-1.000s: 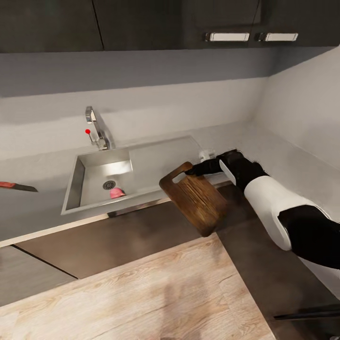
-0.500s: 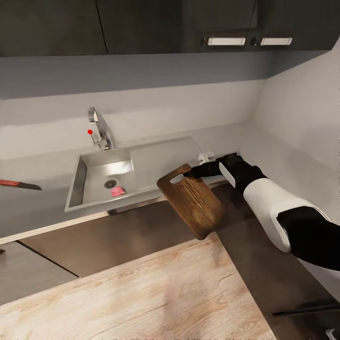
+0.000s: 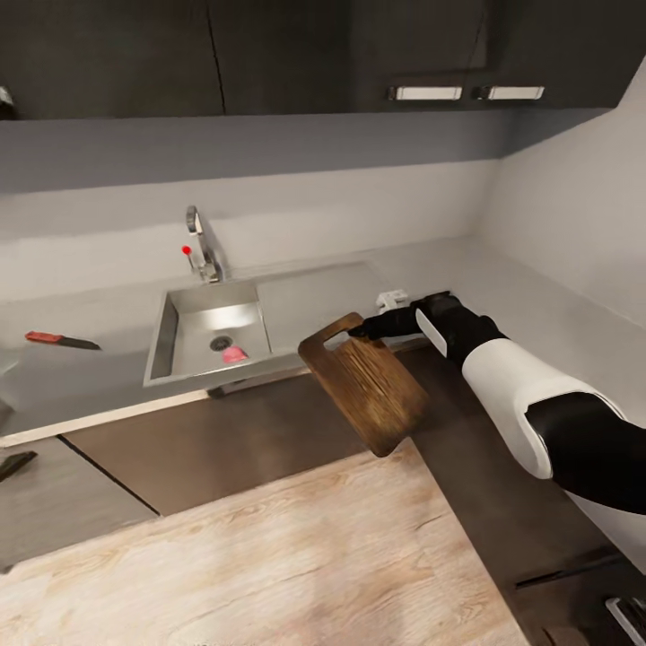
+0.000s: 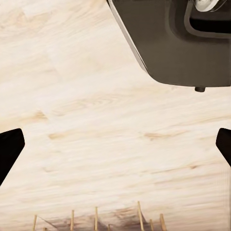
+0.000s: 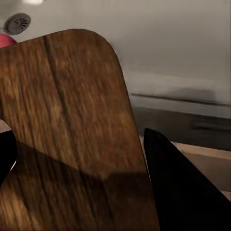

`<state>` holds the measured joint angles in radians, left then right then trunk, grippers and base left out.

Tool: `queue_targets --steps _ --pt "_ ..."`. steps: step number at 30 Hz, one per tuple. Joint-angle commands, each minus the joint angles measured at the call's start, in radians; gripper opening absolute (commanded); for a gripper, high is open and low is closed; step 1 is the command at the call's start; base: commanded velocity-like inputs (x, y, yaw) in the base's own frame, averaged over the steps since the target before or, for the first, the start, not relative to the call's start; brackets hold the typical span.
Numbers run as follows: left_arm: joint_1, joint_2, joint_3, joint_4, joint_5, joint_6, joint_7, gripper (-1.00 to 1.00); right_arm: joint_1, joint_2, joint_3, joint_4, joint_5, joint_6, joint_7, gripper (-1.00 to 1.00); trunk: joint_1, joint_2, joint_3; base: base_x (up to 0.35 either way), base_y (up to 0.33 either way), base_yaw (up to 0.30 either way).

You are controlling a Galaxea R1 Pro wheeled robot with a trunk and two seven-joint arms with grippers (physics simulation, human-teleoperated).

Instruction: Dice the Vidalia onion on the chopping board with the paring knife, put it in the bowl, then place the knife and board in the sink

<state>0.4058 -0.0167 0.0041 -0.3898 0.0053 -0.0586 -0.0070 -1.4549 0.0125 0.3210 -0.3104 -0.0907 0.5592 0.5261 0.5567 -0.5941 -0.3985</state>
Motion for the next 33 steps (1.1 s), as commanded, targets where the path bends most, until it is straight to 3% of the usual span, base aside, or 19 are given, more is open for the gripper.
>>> queue_targets --steps 1,10,22,33 --pt "0.001 0.0 0.0 -0.002 0.001 -0.001 -0.001 1.0 -0.001 0.0 0.006 0.0 -0.012 0.007 -0.003 -1.0 0.0 -0.001 0.0 -0.032 0.128 0.212" --pt "0.001 0.001 0.001 -0.001 0.001 -0.001 -0.001 1.0 -0.001 0.024 0.006 0.018 -0.01 0.006 -0.005 -1.0 0.0 -0.001 0.005 -0.005 0.261 0.266" --pt "0.001 0.001 0.002 -0.004 0.001 -0.002 -0.001 1.0 -0.001 0.026 0.006 0.025 -0.009 0.005 -0.005 -1.0 0.0 -0.001 0.005 0.0 0.314 0.278" --pt "0.001 0.001 0.002 -0.003 0.0 -0.003 -0.001 1.0 -0.001 0.024 0.006 0.028 -0.009 0.005 -0.005 -1.0 0.0 -0.001 0.005 0.0 0.311 0.043"
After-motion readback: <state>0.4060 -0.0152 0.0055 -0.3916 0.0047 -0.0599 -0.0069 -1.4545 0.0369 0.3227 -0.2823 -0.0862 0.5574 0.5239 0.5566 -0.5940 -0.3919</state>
